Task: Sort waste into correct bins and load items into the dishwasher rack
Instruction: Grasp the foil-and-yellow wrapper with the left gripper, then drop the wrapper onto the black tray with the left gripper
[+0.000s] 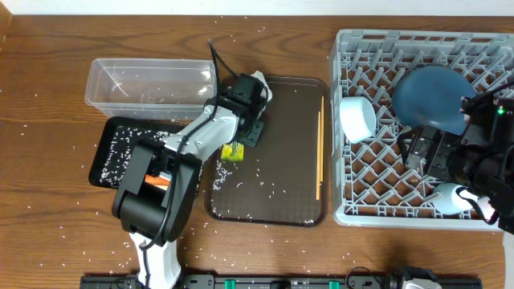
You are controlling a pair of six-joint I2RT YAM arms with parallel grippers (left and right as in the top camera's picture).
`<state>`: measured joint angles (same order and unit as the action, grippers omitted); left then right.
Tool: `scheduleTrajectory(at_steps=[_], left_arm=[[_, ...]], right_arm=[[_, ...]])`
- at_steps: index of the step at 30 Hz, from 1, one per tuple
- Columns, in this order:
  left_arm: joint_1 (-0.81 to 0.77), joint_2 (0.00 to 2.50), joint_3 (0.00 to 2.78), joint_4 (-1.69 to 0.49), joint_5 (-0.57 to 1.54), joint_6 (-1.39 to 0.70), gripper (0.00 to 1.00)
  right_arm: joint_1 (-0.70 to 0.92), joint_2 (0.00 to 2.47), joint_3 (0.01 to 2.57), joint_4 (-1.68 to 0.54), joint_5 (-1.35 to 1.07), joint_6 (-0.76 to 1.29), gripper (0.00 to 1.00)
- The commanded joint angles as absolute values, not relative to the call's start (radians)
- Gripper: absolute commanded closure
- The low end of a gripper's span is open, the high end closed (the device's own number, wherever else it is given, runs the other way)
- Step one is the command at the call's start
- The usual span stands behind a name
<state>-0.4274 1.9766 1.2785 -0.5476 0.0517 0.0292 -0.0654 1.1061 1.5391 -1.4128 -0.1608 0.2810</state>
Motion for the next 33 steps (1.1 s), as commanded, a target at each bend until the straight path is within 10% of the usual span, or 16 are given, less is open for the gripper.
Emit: scheduleTrajectory(at_steps=[1, 18, 21, 33], left_arm=[[-0.431, 1.866, 1.283, -0.61, 0.075, -0.067, 0.94], [-0.179, 1.573, 1.23, -0.919, -0.098, -0.319, 0.93], [-0.162, 1.573, 1.227, -0.903, -0.07, -0.339, 0.41], [-0.25, 1.57, 1.283, -0.545, 0.243, -0.163, 0.26]], right_arm=[[-0.08, 1.106, 1.549, -1.41, -0.162, 0.273, 0.01], [-0.08, 1.106, 1.549, -1.412, -0.162, 0.273, 0.01], [-0.08, 1.106, 1.549, -1.414, -0.162, 0.273, 0.01], [-0.08, 1.106, 1.549, -1.399, -0.161, 0.272, 0.01]])
